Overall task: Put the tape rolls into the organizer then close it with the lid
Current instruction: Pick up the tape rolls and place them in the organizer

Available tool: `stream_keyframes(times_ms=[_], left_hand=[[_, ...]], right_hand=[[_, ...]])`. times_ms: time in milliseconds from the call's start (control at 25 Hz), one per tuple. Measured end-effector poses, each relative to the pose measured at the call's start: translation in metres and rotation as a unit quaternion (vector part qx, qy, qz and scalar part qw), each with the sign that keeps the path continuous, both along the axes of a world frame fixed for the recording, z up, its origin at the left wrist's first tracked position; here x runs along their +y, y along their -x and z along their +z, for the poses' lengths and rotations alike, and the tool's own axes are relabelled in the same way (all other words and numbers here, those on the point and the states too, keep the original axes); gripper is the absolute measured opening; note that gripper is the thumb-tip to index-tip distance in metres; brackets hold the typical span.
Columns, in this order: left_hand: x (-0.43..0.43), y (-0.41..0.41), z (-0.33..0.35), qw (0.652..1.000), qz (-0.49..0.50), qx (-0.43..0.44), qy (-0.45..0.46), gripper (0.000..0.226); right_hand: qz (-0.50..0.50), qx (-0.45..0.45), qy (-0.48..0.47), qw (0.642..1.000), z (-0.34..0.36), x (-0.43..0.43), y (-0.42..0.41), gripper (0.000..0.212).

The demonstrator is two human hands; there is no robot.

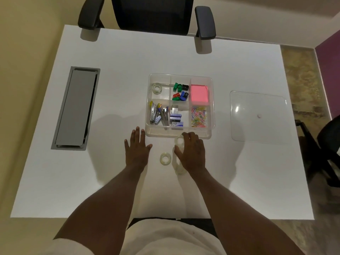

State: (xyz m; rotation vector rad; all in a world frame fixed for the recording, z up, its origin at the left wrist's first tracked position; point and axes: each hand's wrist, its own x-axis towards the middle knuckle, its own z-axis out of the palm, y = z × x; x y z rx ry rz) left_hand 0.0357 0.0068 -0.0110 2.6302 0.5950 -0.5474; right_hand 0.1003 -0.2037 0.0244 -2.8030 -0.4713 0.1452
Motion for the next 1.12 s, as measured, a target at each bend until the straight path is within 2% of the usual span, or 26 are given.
stream_keyframes(times_ms=[200,560,1000,1120], left_hand=[[0.001,0.003,-0.003,1.0,-0.004,-0.016,-0.016,0.073],[0.0,0.005,-0.01,0.999,-0.007,-0.02,-0.045,0.073],[0.002,0.008,-0.023,0.998,-0.007,-0.02,-0.066,0.072],[0.003,0.008,-0.026,0.998,-0.006,-0.016,-0.06,0.073]], right_hand=[[0.008,-0.042,-0.004,0.999,0.021,0.032,-0.049,0.055],[0.068,-0.043,0.035,0.996,0.044,0.099,-0.149,0.047],[0.125,-0.016,0.201,0.971,0.029,0.157,-0.219,0.03],[0.136,-0.021,0.234,0.963,0.025,0.163,-0.225,0.032]])
